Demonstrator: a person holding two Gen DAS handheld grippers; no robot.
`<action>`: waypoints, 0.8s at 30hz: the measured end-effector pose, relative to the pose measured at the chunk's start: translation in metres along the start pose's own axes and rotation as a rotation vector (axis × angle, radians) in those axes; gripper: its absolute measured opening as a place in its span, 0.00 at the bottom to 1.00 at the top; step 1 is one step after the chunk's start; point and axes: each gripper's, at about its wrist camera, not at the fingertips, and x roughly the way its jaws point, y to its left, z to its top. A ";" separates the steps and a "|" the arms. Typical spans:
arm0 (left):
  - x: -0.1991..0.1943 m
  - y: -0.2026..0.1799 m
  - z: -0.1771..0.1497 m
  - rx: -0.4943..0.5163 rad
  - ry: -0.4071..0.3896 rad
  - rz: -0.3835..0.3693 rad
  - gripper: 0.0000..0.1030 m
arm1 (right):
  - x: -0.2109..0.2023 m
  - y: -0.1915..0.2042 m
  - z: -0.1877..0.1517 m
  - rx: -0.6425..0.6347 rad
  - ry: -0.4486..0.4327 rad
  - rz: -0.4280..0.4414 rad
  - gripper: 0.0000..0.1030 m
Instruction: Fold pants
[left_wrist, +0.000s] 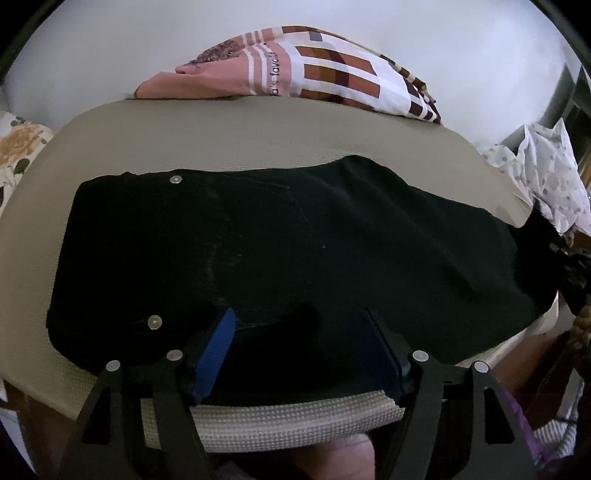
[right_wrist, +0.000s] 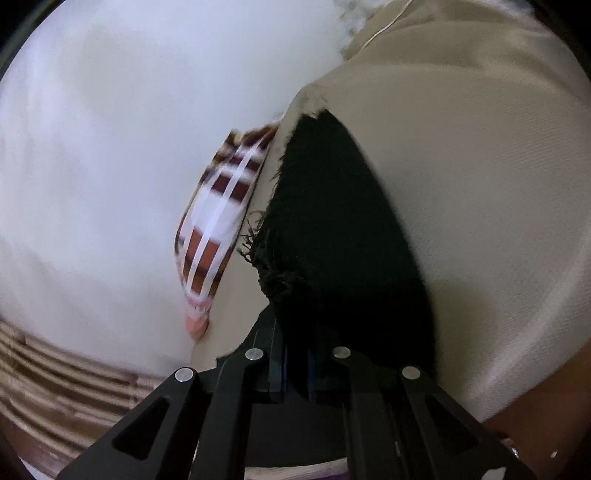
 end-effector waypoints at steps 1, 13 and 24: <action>0.000 0.001 0.000 0.002 -0.001 0.001 0.69 | 0.007 0.004 -0.004 -0.004 0.017 0.004 0.08; 0.002 -0.003 -0.004 0.037 0.009 0.009 0.69 | 0.096 0.061 -0.080 -0.085 0.272 0.070 0.09; 0.003 0.000 -0.006 0.034 0.014 0.004 0.70 | 0.148 0.091 -0.151 -0.162 0.443 0.093 0.09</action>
